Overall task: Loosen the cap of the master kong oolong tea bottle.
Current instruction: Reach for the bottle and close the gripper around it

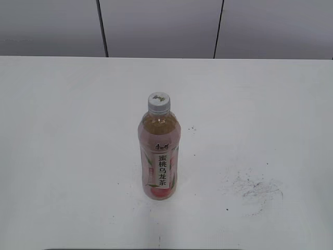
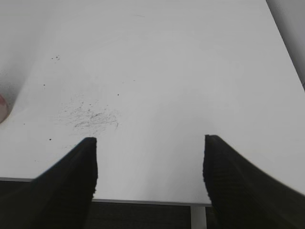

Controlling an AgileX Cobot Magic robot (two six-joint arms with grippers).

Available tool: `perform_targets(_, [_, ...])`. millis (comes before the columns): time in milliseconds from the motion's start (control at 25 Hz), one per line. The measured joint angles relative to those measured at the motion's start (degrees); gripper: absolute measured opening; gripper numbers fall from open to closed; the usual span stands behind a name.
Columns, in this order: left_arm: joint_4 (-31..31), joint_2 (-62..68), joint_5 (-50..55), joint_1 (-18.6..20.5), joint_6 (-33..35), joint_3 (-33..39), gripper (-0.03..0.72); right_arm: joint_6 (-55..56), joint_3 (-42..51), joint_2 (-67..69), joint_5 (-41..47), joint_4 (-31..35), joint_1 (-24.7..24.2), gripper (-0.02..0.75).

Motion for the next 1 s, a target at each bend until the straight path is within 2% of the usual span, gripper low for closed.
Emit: perform_targets(1000, [0.00, 0.00, 0.00, 0.00, 0.00, 0.00, 0.241, 0.00, 0.00, 0.00, 0.00, 0.00, 0.00, 0.521])
